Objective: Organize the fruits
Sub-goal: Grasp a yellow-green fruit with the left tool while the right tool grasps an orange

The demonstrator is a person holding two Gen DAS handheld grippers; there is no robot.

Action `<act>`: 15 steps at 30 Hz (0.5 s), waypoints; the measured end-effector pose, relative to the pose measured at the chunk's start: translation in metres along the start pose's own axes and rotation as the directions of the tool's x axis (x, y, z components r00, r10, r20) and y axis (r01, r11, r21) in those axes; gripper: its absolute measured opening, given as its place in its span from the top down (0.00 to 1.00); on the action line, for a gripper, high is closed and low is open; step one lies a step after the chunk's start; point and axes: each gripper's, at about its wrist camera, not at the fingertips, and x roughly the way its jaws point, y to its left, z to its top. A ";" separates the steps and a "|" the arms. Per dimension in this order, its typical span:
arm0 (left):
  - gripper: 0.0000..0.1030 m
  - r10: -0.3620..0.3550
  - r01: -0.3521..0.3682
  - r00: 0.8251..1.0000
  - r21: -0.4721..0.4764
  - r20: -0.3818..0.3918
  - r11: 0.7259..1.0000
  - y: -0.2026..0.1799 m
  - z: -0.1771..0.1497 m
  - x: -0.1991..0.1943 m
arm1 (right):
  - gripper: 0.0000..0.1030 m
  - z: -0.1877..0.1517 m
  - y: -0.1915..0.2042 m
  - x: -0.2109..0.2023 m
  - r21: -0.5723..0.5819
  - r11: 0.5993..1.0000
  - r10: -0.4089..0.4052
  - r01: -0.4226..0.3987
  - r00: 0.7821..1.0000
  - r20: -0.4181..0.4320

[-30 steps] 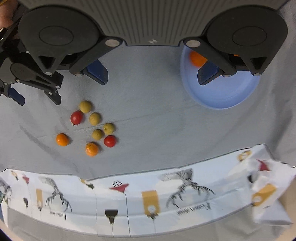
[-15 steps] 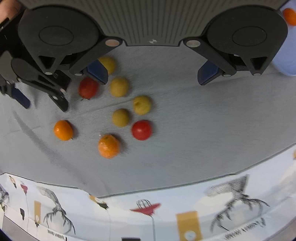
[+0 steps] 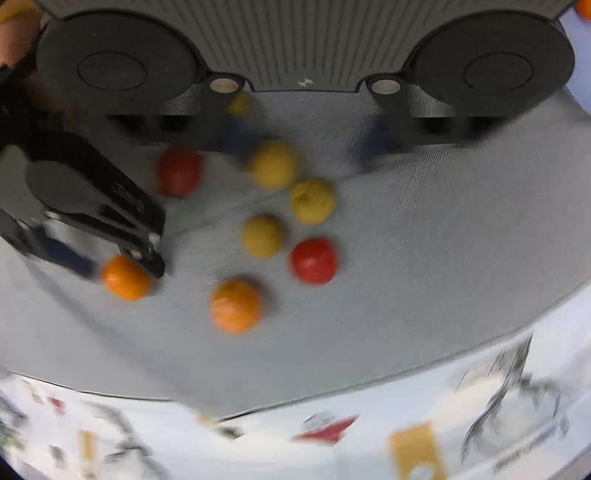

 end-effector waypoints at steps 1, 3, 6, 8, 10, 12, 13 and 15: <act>0.73 0.002 -0.002 1.000 0.023 0.001 1.000 -0.004 -0.001 -0.002 | 0.63 0.001 0.001 -0.003 -0.021 1.000 0.011 -0.010 1.000 0.013; 0.73 0.001 -0.001 1.000 0.027 0.006 1.000 -0.004 -0.004 -0.006 | 0.63 0.002 0.005 -0.006 -0.058 0.998 0.015 -0.014 1.000 0.021; 0.73 -0.002 0.002 1.000 0.012 0.008 1.000 0.001 -0.010 -0.012 | 0.63 0.002 0.002 -0.007 -0.036 0.999 0.009 -0.008 1.000 0.030; 0.73 0.005 -0.005 1.000 0.004 0.020 1.000 0.007 -0.014 -0.020 | 0.63 0.002 -0.003 -0.007 -0.010 1.000 -0.001 0.002 0.999 0.036; 0.73 0.020 -0.020 0.999 0.002 0.032 1.000 0.012 -0.019 -0.032 | 0.63 0.001 -0.007 -0.007 0.015 1.000 -0.011 0.010 0.999 0.044; 0.73 0.040 -0.039 0.998 -0.003 0.048 0.999 0.019 -0.028 -0.049 | 0.63 0.001 -0.011 -0.009 0.033 0.999 -0.026 0.024 0.998 0.057; 0.73 0.044 -0.044 0.998 -0.009 0.054 0.999 0.022 -0.030 -0.057 | 0.63 0.001 -0.013 -0.011 0.044 0.999 -0.034 0.031 0.997 0.068; 0.73 0.051 -0.050 0.997 -0.025 0.065 0.998 0.031 -0.040 -0.079 | 0.63 0.001 -0.018 -0.016 0.060 0.997 -0.051 0.045 0.994 0.092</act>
